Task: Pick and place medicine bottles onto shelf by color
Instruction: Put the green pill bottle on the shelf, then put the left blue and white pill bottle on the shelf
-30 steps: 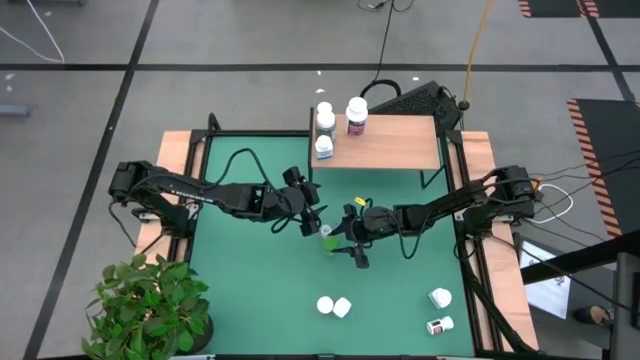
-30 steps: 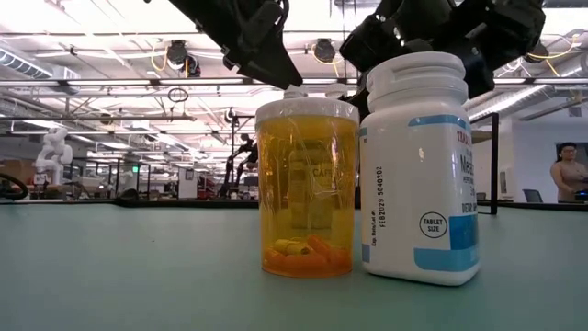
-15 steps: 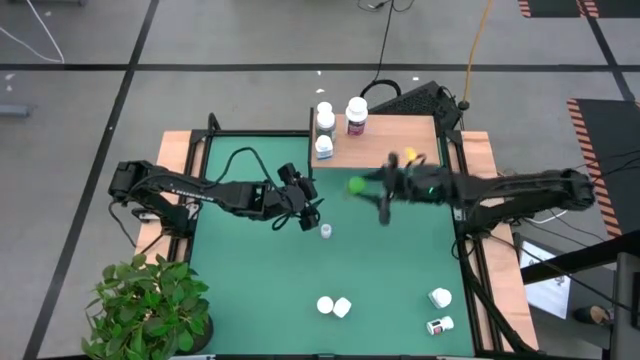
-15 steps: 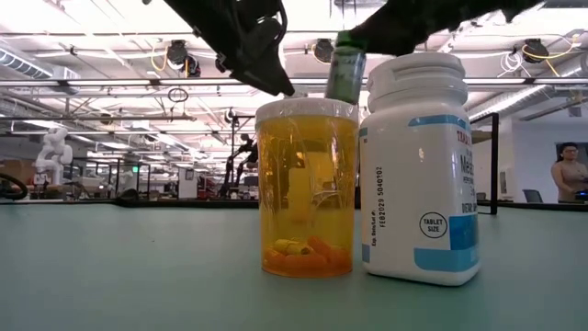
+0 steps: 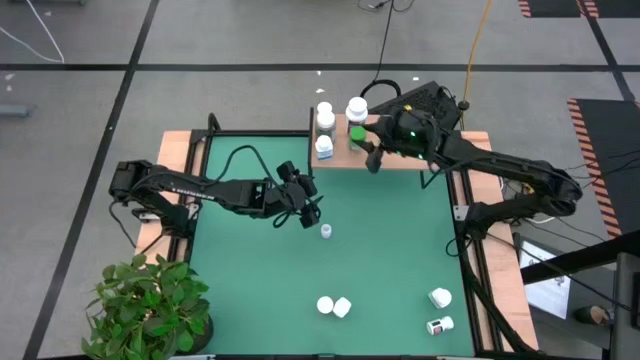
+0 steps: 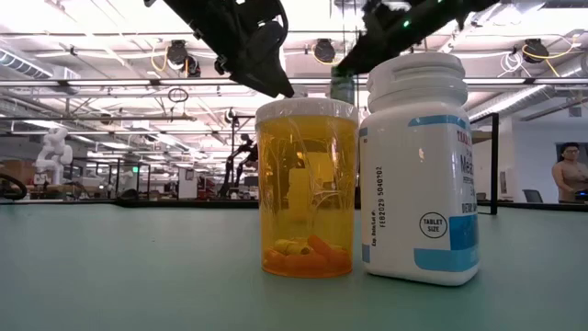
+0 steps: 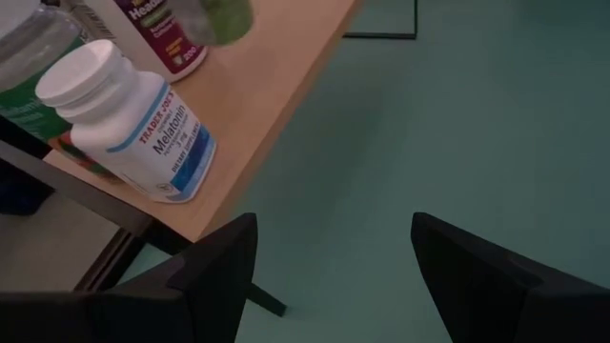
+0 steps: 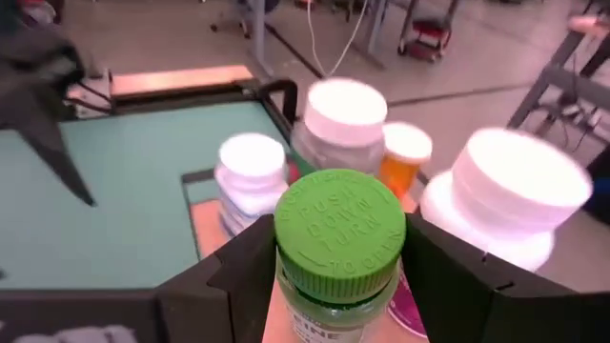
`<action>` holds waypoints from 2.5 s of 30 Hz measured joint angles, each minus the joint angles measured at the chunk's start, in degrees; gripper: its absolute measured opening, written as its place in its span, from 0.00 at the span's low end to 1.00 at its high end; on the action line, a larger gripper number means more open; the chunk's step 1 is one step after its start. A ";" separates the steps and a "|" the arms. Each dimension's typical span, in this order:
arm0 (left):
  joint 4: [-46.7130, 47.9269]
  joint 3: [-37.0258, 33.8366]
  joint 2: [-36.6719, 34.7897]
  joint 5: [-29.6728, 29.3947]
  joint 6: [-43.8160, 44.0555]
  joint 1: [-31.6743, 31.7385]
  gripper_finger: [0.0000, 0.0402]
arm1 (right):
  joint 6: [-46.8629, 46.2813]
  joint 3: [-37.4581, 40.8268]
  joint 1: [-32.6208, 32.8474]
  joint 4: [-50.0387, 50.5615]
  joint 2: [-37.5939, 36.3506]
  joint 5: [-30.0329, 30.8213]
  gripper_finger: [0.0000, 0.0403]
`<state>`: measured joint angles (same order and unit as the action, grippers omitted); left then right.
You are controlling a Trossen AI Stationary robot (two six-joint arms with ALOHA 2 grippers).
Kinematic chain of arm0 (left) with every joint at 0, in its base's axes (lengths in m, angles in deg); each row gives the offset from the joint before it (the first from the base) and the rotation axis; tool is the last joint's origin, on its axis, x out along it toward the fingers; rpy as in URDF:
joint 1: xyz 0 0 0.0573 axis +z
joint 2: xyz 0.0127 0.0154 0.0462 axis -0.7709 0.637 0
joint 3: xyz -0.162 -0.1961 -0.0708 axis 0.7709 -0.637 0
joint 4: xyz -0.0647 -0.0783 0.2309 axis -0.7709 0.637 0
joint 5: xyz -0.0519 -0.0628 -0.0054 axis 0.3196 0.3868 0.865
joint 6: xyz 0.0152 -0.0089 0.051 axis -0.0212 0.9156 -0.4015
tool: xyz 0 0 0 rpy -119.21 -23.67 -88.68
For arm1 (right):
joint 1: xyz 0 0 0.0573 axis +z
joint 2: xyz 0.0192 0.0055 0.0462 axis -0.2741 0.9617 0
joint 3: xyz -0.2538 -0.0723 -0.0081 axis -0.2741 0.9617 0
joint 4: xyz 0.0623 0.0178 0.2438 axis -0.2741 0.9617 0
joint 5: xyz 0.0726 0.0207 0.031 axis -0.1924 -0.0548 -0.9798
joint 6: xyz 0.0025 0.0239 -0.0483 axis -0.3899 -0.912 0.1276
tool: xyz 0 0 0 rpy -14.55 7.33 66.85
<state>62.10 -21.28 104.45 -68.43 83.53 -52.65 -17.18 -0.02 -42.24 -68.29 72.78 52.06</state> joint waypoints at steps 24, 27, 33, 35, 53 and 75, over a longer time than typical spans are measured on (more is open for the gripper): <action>0.23 0.00 0.00 0.02 -0.04 -0.20 0.70 | -2.89 0.00 -5.55 -4.02 5.48 -4.85 0.66; 0.26 0.00 0.00 0.02 -0.04 -0.20 0.70 | -2.53 0.00 -5.55 -3.93 5.43 -4.84 0.69; 1.02 0.00 0.00 0.02 -0.03 -0.22 0.70 | -0.99 0.02 -3.69 -1.42 0.55 -4.75 0.70; 1.21 0.00 0.00 0.03 -0.04 -0.21 0.70 | -0.61 0.02 -1.71 1.08 -1.66 -4.79 0.70; 1.27 0.00 0.00 0.04 1.07 -0.48 0.70 | -13.85 23.79 32.94 -19.22 -3.42 -5.07 0.70; -4.79 0.00 0.02 5.70 0.27 -0.96 0.70 | -12.26 15.16 47.76 -41.61 29.38 -21.72 0.70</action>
<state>57.30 -21.28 104.47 -62.73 83.79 -53.61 -29.44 15.15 5.52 -109.90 102.16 30.34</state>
